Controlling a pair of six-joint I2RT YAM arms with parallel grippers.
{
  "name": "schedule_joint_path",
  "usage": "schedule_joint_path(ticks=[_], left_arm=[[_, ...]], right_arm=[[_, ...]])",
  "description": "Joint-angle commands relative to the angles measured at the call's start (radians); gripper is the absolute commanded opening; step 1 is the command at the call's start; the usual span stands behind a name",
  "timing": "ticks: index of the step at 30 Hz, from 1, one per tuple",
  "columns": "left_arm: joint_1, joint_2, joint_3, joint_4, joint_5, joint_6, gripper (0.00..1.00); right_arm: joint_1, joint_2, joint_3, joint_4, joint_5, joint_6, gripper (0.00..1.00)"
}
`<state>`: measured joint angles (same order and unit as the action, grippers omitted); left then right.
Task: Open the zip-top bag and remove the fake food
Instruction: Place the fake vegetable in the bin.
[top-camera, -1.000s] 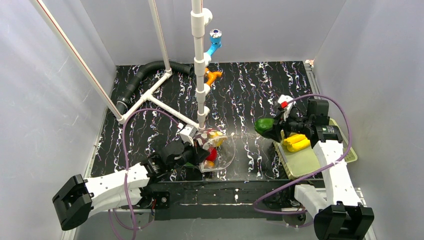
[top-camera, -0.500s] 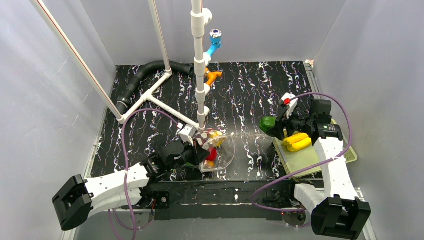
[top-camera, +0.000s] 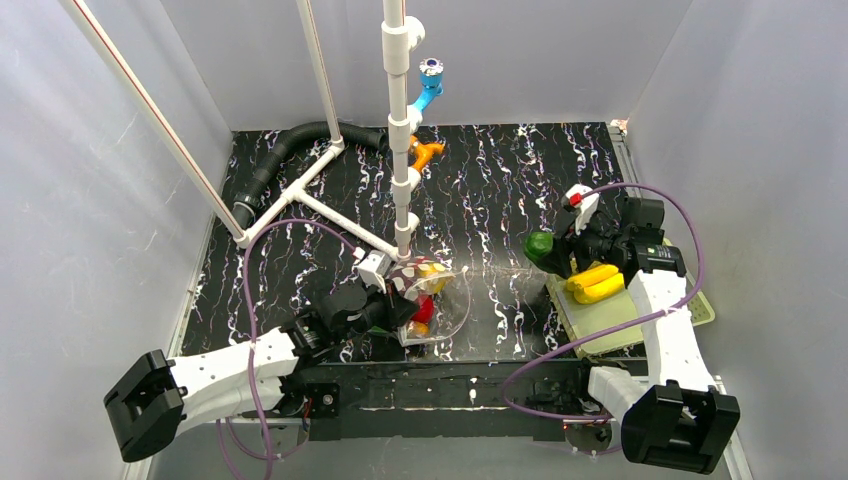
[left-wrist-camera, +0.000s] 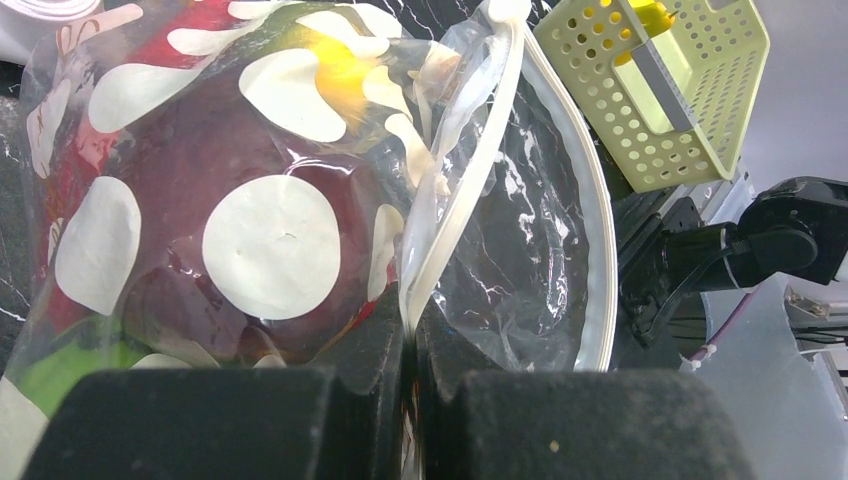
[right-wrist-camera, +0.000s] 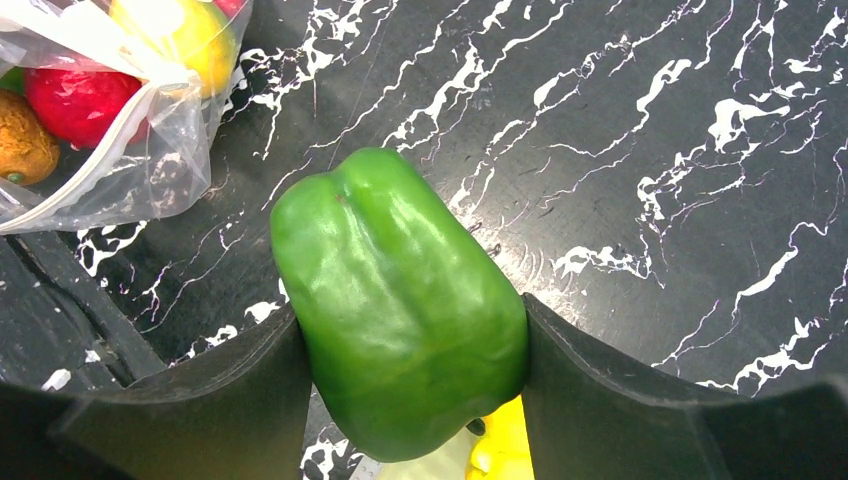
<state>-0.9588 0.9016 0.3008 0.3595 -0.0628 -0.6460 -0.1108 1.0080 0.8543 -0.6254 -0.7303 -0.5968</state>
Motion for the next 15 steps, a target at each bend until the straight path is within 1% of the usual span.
schedule_joint_path(ticks=[1, 6, 10, 15], left_arm=[[-0.003, -0.025, -0.017, 0.015, -0.021, 0.003, 0.0], [-0.003, -0.024, -0.017, 0.018, -0.019, 0.003, 0.0], [-0.004, -0.033, -0.02, 0.016, -0.02, 0.002, 0.0], [-0.003, -0.067, -0.017, -0.019, -0.029, 0.01, 0.0]], right_arm=[[-0.012, 0.003, -0.009, 0.045, 0.015, 0.033, 0.15], [-0.025, 0.007, -0.024, 0.091, 0.061, 0.083, 0.15], [-0.038, 0.016, -0.024, 0.103, 0.143, 0.093, 0.16], [-0.102, 0.019, 0.017, 0.006, 0.208, 0.055, 0.16]])
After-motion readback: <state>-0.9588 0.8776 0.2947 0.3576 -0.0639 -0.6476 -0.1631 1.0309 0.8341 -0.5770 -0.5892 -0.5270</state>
